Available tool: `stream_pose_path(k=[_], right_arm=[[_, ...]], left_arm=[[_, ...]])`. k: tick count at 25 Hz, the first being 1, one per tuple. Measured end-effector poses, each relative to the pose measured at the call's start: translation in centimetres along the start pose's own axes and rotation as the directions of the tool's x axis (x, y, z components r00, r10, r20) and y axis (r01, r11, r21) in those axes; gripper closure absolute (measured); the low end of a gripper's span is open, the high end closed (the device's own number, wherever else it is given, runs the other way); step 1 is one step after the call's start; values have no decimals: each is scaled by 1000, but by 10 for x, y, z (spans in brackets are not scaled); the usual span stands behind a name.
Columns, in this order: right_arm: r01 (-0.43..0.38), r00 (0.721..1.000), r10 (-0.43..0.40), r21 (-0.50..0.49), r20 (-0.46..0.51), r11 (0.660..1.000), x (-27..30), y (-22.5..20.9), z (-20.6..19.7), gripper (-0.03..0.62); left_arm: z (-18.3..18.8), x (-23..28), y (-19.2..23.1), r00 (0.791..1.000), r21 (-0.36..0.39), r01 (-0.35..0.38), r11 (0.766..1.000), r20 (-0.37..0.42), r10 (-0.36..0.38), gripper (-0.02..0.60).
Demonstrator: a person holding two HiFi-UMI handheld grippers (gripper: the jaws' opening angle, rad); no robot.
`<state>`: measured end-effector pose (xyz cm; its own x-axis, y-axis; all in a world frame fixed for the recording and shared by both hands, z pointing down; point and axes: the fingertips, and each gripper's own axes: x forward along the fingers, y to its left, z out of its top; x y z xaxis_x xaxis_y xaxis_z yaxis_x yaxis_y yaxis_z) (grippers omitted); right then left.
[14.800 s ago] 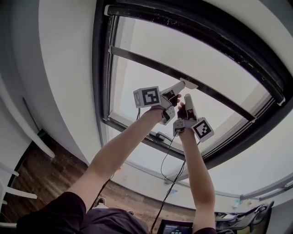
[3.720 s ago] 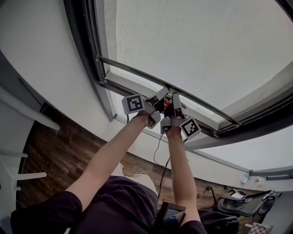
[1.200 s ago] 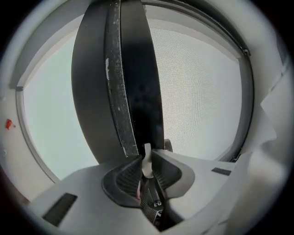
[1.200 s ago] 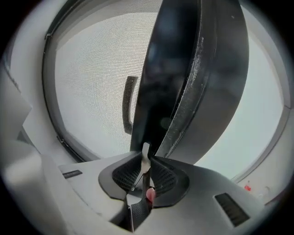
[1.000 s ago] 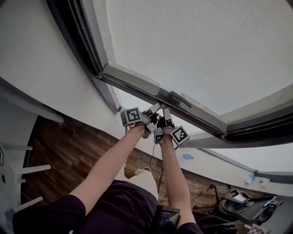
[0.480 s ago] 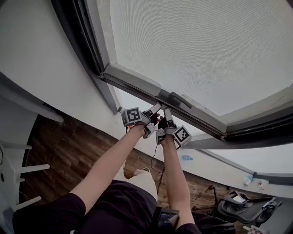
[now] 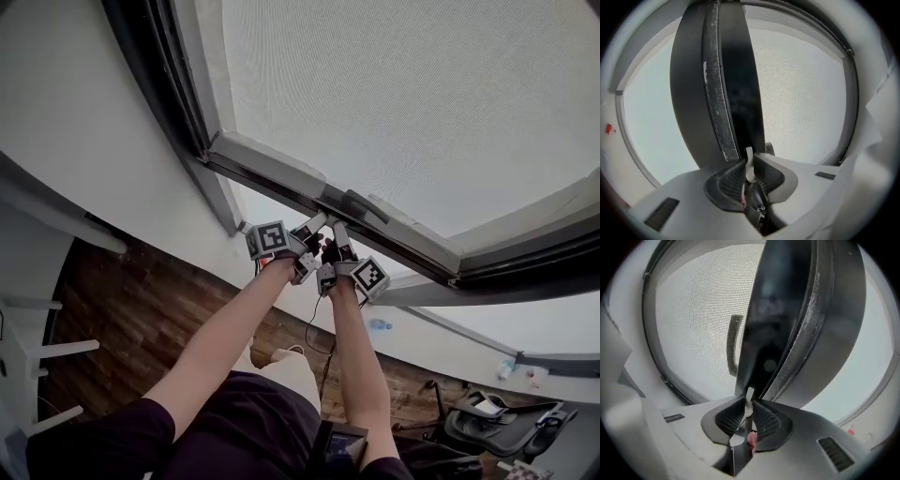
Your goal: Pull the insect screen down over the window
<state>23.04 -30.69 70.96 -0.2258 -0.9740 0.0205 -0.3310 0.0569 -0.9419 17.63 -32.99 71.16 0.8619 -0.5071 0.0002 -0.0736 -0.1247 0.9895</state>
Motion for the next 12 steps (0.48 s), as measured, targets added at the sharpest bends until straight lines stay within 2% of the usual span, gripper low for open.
stream_pose_path(k=[6,12], right_arm=[[26,1000,-26,-15,-1,1000,3,-1,0,540],[-40,999,40,-1,-27,999,3,0,2,541]], left_arm=[[2,-1,2,1000,-8,-21,1000,23,21,509],[2,0,3,1000,-9,-21,1000,18,21,509]])
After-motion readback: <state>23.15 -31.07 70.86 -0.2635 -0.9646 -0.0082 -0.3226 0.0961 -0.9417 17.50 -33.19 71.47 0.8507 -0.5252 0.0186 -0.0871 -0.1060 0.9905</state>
